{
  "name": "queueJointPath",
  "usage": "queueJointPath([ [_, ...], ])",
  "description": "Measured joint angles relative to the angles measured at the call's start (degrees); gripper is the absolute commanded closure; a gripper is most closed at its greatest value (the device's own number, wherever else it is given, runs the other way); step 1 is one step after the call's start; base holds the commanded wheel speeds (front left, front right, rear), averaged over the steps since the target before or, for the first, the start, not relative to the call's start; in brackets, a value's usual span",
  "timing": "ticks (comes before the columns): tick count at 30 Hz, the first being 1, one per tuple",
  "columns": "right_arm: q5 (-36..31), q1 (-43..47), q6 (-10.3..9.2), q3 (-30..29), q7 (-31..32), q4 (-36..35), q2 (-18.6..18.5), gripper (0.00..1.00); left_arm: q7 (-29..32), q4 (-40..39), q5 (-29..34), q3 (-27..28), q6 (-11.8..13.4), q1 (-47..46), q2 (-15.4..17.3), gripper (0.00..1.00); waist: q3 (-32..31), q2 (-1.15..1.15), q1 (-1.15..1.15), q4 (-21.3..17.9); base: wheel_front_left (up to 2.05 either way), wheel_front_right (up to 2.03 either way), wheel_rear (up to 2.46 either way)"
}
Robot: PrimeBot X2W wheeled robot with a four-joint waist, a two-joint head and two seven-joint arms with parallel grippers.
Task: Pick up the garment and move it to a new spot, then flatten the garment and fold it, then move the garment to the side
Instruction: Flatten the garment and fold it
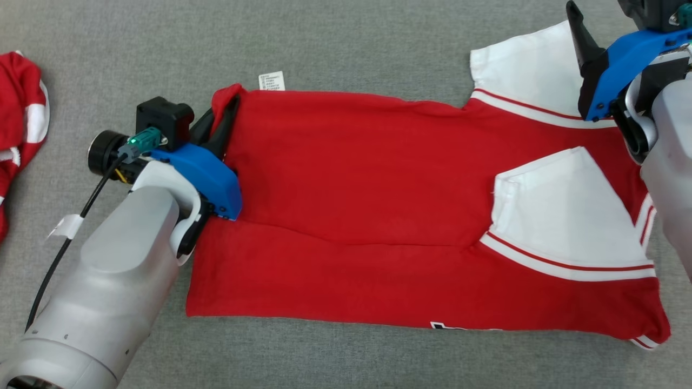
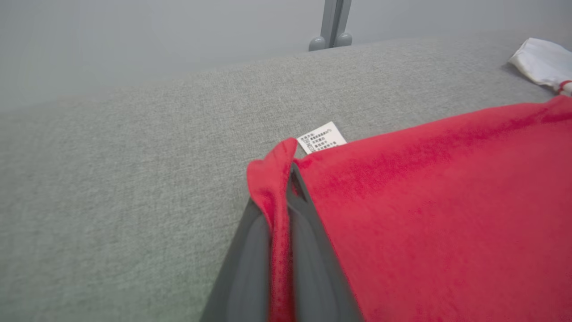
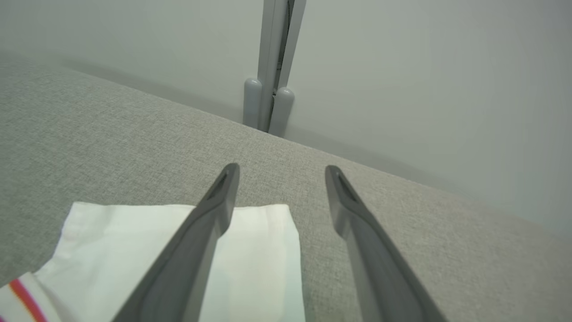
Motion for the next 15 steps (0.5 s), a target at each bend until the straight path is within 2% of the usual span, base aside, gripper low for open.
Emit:
queueJointPath([
  [6,1.37,-2.21,0.00,-0.21,3.37,3.02,-1.52,0.00,-0.73,-1.53,0.91,-0.62,0.00,-1.55,-0.97,1.00,2.62,0.00,0.00,1.98,0.00,0.00,0.00],
  [15,3.35,-2.89,0.00,-1.22,6.84,4.23,-1.63,0.00,-1.05,-2.34,1.56,-0.38,0.00,-2.97,-1.52,1.00,4.95,-0.01,0.00,3.08,0.00,0.00,0.00],
])
